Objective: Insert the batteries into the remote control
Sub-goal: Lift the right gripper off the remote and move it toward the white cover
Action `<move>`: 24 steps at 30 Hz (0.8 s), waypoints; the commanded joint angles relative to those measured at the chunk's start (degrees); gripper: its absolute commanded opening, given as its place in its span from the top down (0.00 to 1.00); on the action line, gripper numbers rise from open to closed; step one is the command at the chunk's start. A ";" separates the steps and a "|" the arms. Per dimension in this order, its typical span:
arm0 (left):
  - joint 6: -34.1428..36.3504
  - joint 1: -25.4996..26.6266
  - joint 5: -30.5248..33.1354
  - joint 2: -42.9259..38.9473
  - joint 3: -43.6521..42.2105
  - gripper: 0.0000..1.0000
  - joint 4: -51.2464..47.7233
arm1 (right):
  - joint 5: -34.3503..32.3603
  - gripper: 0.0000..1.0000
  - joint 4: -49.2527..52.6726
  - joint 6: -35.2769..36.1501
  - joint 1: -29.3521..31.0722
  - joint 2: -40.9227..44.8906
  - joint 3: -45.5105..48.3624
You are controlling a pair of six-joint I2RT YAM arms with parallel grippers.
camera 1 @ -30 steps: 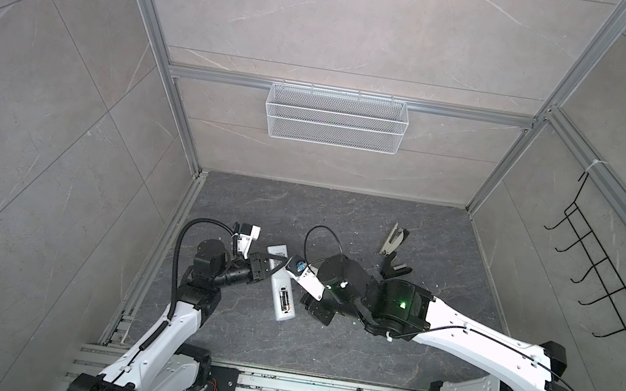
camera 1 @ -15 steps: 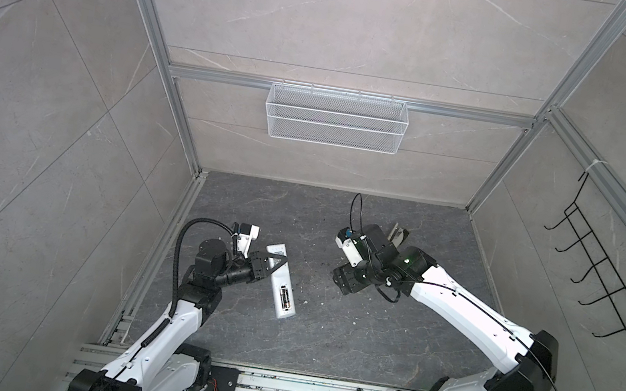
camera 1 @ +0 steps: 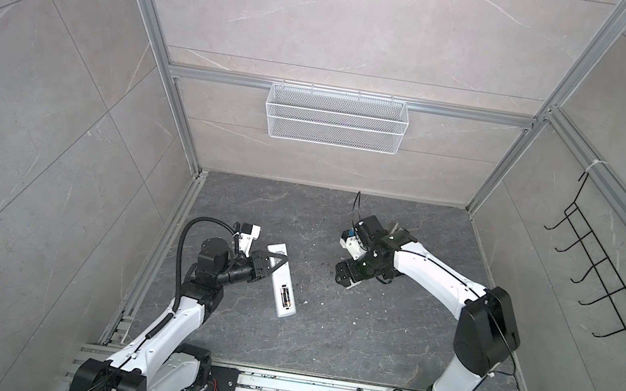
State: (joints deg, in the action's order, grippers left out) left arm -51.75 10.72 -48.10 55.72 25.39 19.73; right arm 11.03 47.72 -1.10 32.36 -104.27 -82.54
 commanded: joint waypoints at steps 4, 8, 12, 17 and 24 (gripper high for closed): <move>0.38 0.18 -0.36 -0.29 0.27 1.00 3.65 | 7.93 0.03 -0.98 3.28 -2.96 -8.41 -5.92; 0.27 0.18 -0.30 0.49 0.24 1.00 4.31 | 10.08 0.03 -2.04 3.12 -3.12 -11.70 -7.33; 0.07 0.18 -0.24 1.16 0.16 1.00 4.96 | 10.81 0.03 -2.46 2.78 -3.16 -14.47 -8.05; 0.24 0.18 -0.19 0.67 -0.03 1.00 4.80 | 9.70 0.03 -2.35 2.78 -3.32 -16.62 -7.55; 0.46 0.13 -0.35 0.46 0.05 1.00 4.28 | 8.42 0.03 -2.25 2.22 -3.79 -17.69 -6.41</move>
State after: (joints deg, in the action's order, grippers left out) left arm -51.77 10.72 -48.05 56.99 25.17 21.04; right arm 20.38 44.93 1.10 28.84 -120.46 -89.17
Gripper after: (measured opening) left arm 0.206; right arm 0.969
